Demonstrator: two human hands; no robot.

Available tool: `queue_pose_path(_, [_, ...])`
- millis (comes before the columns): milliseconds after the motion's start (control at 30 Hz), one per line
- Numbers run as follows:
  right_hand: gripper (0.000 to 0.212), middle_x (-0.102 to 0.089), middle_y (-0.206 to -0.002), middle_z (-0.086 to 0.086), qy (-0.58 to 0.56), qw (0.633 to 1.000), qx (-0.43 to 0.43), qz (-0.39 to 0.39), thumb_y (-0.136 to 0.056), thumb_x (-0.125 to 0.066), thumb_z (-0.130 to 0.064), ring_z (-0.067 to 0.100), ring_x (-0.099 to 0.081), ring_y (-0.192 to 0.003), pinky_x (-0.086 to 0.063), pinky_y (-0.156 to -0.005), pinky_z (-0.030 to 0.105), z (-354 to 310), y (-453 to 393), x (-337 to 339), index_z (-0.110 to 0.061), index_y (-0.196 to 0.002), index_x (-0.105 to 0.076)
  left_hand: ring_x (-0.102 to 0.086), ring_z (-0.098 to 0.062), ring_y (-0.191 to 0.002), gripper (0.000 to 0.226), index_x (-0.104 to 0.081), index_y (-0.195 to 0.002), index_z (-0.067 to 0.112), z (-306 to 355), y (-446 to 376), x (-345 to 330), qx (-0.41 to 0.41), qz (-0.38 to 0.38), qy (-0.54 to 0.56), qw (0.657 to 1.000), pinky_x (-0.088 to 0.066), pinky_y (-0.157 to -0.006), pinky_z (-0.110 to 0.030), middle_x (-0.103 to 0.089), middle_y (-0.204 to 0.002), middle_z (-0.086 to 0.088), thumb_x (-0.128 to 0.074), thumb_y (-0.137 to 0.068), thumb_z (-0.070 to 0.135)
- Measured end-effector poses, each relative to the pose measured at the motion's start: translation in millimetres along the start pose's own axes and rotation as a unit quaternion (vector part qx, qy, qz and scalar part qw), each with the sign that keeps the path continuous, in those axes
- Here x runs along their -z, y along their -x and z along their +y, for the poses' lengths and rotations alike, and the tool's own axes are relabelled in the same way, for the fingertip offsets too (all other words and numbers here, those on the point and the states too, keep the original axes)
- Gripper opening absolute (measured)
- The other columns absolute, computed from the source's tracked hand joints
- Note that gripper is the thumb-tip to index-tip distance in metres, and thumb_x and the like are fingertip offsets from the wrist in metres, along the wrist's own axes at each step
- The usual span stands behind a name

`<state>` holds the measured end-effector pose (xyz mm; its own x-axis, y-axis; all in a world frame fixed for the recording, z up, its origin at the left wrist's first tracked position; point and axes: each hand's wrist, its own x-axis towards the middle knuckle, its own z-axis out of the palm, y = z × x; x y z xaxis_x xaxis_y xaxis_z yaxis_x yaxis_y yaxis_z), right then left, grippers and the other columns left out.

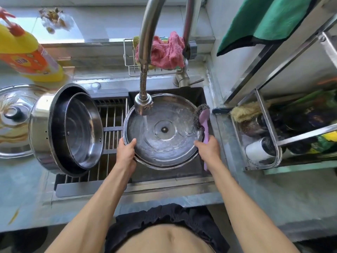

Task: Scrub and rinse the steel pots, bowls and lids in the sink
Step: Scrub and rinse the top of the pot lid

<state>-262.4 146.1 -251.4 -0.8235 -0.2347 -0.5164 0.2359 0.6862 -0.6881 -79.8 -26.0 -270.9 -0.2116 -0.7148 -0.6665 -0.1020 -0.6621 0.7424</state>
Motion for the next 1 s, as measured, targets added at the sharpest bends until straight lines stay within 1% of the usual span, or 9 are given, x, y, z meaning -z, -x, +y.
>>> queue_pose_path(100, [0.028,-0.066,-0.094,0.007,-0.034,0.999,0.021,-0.006,-0.087,-0.068,-0.021,0.018,-0.056,-0.070,-0.044,-0.060,0.027,0.9,-3.5,5.5,-0.014,-0.112,-0.059,-0.070,-0.030,-0.106,0.027,-0.058,-0.126,0.019,4.0,-4.5,-4.0,0.015,-0.014,0.003,1.000,-0.058,-0.092,-0.049,-0.071,-0.117,-0.012,-0.053,-0.102,0.006])
queue_pose_path(200, [0.031,-0.065,-0.099,0.004,-0.053,0.998,0.035,0.003,-0.088,-0.068,-0.024,0.021,-0.060,-0.081,-0.053,-0.073,0.035,0.5,-4.4,12.7,-0.016,-0.116,-0.056,-0.069,-0.030,-0.106,0.027,-0.057,-0.128,0.015,5.3,-7.1,-10.5,0.005,-0.019,-0.031,0.999,-0.059,-0.088,-0.046,-0.070,-0.117,-0.012,-0.054,-0.102,0.007])
queue_pose_path(367, [0.028,-0.058,-0.091,0.006,-0.086,0.996,0.027,0.010,-0.088,-0.068,-0.026,0.011,-0.045,-0.060,-0.039,-0.059,0.027,15.7,-4.5,13.0,-0.018,-0.111,-0.054,-0.069,-0.026,-0.095,0.017,-0.061,-0.116,0.016,2.9,-7.4,-12.3,0.002,-0.024,-0.079,0.997,-0.056,-0.069,-0.034,-0.071,-0.110,-0.010,-0.057,-0.101,0.009])
queue_pose_path(467, [0.037,-0.061,-0.102,0.007,-0.097,0.995,0.015,0.011,-0.090,-0.067,-0.023,0.012,-0.048,-0.064,-0.040,-0.055,0.023,21.8,-1.7,7.0,-0.015,-0.123,-0.054,-0.068,-0.024,-0.092,0.019,-0.061,-0.116,0.014,4.1,-11.3,-9.8,0.003,-0.008,-0.071,0.997,-0.056,-0.074,-0.035,-0.070,-0.110,-0.013,-0.056,-0.100,0.005])
queue_pose_path(567, [0.040,-0.062,-0.113,0.005,-0.112,0.994,-0.009,-0.006,-0.092,-0.065,-0.020,0.014,-0.053,-0.066,-0.044,-0.048,0.023,22.6,-2.3,-3.1,-0.018,-0.130,-0.050,-0.067,-0.023,-0.094,0.023,-0.061,-0.117,0.013,7.2,-11.6,-8.4,-0.014,0.026,-0.057,0.998,-0.057,-0.088,-0.040,-0.069,-0.113,-0.015,-0.055,-0.098,0.001])
queue_pose_path(700, [0.038,-0.061,-0.095,0.008,-0.103,0.993,-0.051,-0.015,-0.091,-0.066,-0.019,0.010,-0.045,-0.059,-0.042,-0.062,0.026,21.9,-8.0,-21.2,-0.007,-0.125,-0.055,-0.068,-0.025,-0.100,0.025,-0.061,-0.119,0.016,15.1,-6.8,-2.7,-0.021,0.054,-0.027,0.998,-0.057,-0.090,-0.042,-0.069,-0.110,-0.010,-0.054,-0.099,0.001])
queue_pose_path(867, [0.025,-0.058,-0.073,0.005,-0.085,0.990,-0.093,-0.064,-0.091,-0.064,-0.015,0.015,-0.046,-0.050,-0.042,-0.049,0.026,15.4,-4.9,-41.6,-0.012,-0.115,-0.055,-0.068,-0.017,-0.087,0.018,-0.062,-0.104,0.018,32.2,5.2,5.6,-0.081,0.075,-0.036,0.993,-0.059,-0.074,-0.030,-0.070,-0.099,-0.006,-0.056,-0.099,0.001])
queue_pose_path(933, [0.024,-0.054,-0.064,0.004,-0.075,0.987,-0.113,-0.087,-0.089,-0.065,-0.016,0.015,-0.045,-0.046,-0.041,-0.047,0.026,15.6,-2.9,-48.1,-0.010,-0.110,-0.056,-0.068,-0.020,-0.089,0.016,-0.061,-0.096,0.020,39.9,9.7,8.4,-0.118,0.070,-0.067,0.988,-0.060,-0.078,-0.034,-0.069,-0.098,-0.007,-0.059,-0.097,0.004])
queue_pose_path(1000, [0.026,-0.052,-0.059,0.004,-0.061,0.985,-0.127,-0.101,-0.083,-0.069,-0.017,0.016,-0.043,-0.045,-0.039,-0.048,0.028,18.5,-0.7,-50.2,-0.004,-0.103,-0.059,-0.068,-0.020,-0.091,0.012,-0.061,-0.099,0.017,46.3,11.0,10.7,-0.143,0.063,-0.117,0.981,-0.059,-0.078,-0.034,-0.069,-0.100,-0.008,-0.062,-0.094,0.006])
